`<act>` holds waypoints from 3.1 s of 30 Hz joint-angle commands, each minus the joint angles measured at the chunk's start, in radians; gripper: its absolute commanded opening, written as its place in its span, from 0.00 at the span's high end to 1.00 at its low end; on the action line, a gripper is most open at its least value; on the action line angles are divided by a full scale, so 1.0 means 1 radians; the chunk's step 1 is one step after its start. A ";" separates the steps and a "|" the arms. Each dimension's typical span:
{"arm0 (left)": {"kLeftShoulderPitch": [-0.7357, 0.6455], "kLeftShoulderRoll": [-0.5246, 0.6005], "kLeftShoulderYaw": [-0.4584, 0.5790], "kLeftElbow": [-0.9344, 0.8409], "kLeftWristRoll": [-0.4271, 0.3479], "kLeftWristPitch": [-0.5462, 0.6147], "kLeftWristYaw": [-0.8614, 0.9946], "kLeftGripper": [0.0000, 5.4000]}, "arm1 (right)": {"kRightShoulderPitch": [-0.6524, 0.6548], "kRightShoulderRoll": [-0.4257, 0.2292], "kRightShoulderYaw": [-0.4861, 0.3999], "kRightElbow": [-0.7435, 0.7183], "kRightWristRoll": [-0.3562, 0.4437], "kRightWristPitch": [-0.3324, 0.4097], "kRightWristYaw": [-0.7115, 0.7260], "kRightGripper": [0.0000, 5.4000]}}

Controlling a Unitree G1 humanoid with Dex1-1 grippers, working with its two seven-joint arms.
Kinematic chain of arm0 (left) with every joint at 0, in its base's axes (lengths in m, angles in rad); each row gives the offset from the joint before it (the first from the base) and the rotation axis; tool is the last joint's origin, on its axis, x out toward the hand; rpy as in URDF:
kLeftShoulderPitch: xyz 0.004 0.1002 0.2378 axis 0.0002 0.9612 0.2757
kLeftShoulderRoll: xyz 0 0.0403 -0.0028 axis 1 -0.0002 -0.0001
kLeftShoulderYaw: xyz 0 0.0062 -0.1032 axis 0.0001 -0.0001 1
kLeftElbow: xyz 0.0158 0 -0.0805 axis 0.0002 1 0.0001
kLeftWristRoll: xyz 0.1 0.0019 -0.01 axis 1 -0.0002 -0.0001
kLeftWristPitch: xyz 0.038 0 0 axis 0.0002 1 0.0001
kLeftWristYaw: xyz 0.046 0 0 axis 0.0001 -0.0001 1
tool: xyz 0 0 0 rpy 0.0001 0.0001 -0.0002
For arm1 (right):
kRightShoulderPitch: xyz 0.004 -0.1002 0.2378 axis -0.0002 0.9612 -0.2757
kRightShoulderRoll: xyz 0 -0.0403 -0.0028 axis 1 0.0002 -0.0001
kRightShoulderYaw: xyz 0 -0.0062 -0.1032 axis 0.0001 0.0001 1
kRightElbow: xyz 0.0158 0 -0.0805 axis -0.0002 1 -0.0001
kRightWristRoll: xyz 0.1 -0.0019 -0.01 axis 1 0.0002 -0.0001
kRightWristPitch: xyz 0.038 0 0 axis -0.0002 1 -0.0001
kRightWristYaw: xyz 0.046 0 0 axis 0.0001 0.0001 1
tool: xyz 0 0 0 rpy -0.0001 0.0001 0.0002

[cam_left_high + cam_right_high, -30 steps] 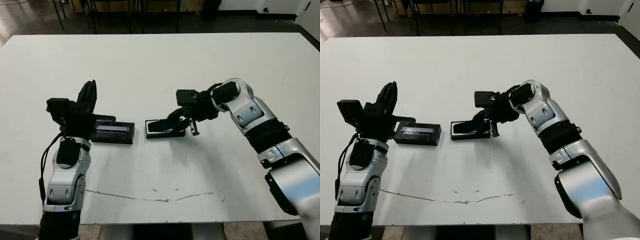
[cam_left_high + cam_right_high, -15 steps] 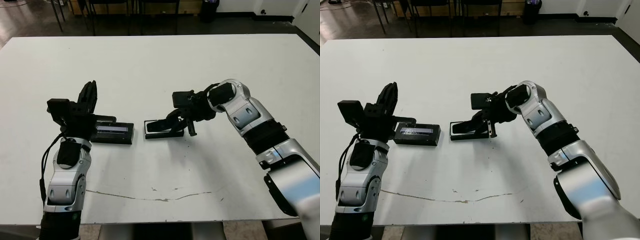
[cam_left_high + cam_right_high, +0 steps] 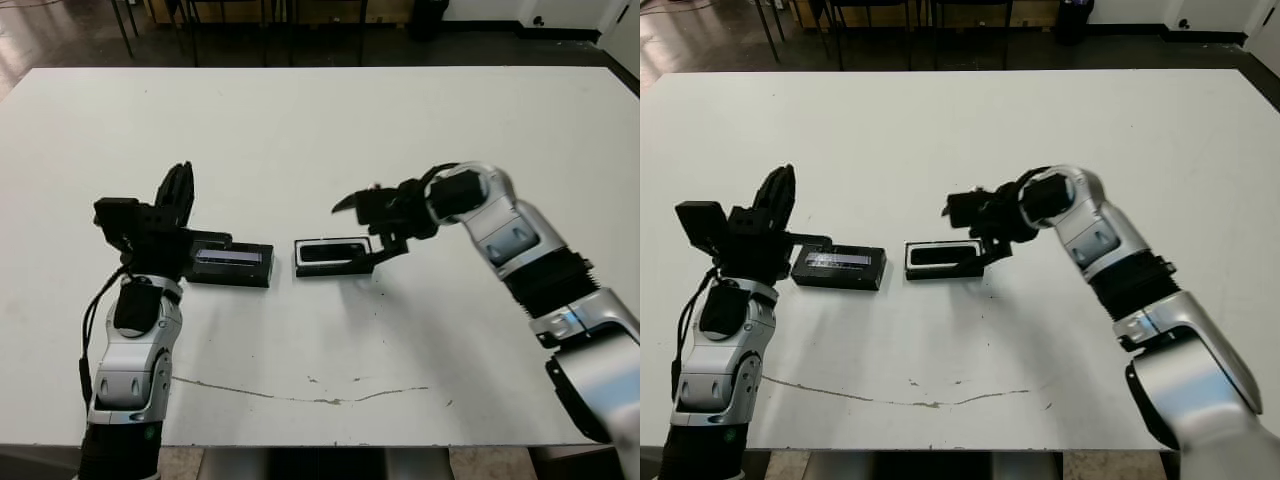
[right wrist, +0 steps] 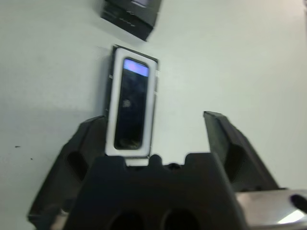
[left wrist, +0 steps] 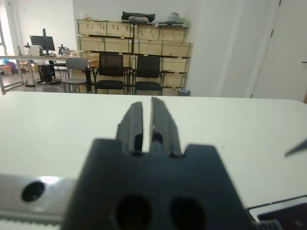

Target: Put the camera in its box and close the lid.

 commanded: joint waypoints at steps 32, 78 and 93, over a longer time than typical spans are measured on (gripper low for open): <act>-0.420 0.663 -0.123 0.574 -0.061 0.075 -1.040 0.62 | 0.516 -0.031 -0.533 -0.184 0.449 0.126 -0.405 0.96; -0.676 0.519 -0.412 1.024 0.213 -0.386 -1.412 0.00 | 0.534 -0.054 -0.542 -0.018 0.422 0.006 -0.416 1.00; -0.717 0.483 -0.438 1.214 0.277 -0.335 -1.358 0.00 | 0.550 -0.072 -0.546 -0.035 0.425 0.017 -0.416 1.00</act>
